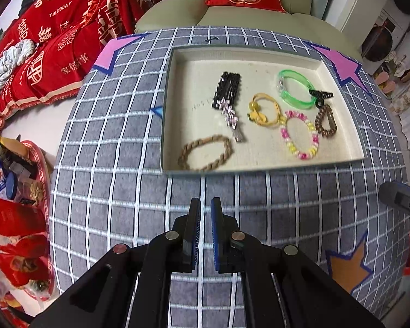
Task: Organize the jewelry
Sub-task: 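Move left tool to silver charm keychain while right tool approaches gold scissors clip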
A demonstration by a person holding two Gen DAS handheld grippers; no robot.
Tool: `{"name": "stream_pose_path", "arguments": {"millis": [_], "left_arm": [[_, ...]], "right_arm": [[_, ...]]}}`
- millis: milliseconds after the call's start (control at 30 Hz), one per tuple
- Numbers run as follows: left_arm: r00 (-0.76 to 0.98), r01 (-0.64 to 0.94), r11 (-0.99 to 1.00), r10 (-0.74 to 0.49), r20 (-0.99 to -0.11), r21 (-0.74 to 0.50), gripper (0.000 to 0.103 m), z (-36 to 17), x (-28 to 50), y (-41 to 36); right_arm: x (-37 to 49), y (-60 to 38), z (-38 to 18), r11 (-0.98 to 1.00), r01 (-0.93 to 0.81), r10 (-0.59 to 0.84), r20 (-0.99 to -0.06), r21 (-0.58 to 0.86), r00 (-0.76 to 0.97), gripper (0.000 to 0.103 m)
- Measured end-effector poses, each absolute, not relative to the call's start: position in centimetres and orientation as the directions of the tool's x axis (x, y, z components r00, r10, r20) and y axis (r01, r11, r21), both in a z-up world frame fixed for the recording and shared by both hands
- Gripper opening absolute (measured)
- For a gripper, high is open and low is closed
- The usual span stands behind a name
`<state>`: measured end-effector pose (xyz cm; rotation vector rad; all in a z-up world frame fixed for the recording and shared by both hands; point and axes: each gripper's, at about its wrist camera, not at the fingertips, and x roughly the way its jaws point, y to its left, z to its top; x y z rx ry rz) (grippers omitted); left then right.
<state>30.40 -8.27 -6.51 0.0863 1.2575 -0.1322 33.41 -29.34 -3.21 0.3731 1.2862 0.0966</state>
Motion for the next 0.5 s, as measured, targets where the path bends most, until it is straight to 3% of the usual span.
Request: {"name": "stream_pose_path", "arguments": {"millis": [167, 233, 267, 500], "left_arm": [[0.289, 0.14, 0.99, -0.065, -0.955, -0.025, 0.016, -6.5, 28.6, -7.6], [0.282, 0.137, 0.99, -0.065, -0.957, -0.027, 0.08, -6.5, 27.9, -7.4], [0.283, 0.128, 0.992, -0.056, -0.957, -0.02, 0.103, -6.4, 27.7, -7.2], [0.313, 0.141, 0.99, -0.038, -0.949, 0.007, 0.103, -6.2, 25.8, -7.2]], "right_arm": [[31.2, -29.3, -3.7, 0.933, 0.148, 0.28, -0.92, 0.328, 0.274, 0.075], [30.3, -29.3, -3.8, 0.932, 0.15, 0.283, -0.92, 0.331, 0.27, 0.085], [30.0, -29.2, -3.8, 0.931, 0.15, 0.285, -0.919, 0.333, 0.272, 0.085], [27.4, -28.8, -4.2, 0.937, 0.138, 0.276, -0.923, 0.32, 0.267, 0.087]]}}
